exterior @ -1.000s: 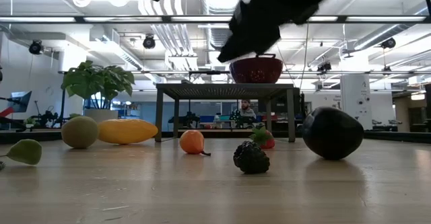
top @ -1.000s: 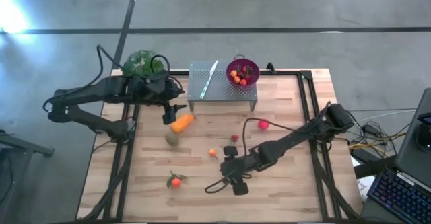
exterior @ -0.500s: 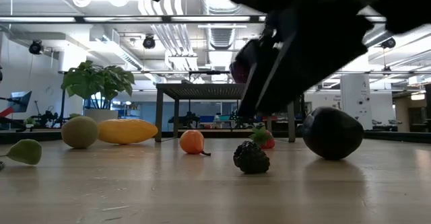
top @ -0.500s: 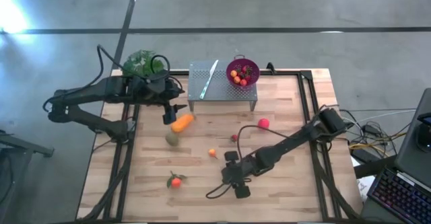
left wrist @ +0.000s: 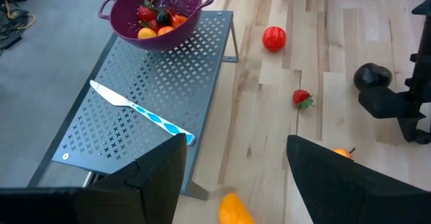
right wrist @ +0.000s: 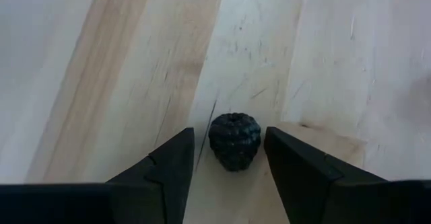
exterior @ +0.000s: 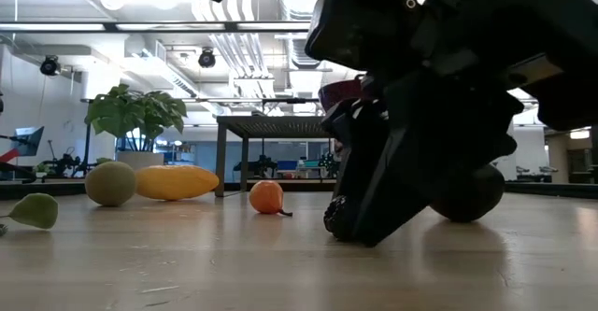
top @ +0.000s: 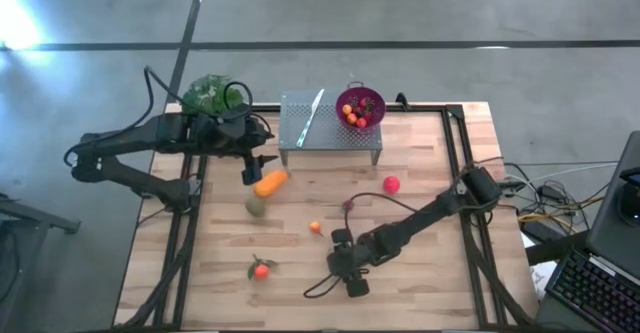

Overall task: Pick & Place Fruit
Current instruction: Put the blackberry into the violet strainer bowl on the shelf

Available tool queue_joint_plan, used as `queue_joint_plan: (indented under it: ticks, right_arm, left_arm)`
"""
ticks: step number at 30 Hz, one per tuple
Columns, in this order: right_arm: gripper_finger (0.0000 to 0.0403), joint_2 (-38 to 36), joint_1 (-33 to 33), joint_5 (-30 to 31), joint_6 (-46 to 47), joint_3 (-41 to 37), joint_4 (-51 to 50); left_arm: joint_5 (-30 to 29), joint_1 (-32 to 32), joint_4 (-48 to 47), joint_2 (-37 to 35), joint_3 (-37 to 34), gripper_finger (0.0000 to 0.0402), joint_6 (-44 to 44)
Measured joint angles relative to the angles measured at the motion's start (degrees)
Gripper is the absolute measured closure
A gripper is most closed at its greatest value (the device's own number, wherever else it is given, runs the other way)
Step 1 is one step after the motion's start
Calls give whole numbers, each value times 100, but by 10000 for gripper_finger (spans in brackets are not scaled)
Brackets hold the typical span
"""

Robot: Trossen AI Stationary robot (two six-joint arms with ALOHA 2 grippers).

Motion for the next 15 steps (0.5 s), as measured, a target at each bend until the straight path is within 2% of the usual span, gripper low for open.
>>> queue_joint_plan:
  ticks: [4, 15]
  right_arm:
    - [238, 0, 0, 3, -2, -2, 47]
    - [314, -2, -7, -80, -6, -4, 49]
  left_arm:
    - [0, -2, 0, 0, 0, 140, 1]
    - [13, 0, 0, 0, 0, 140, 1]
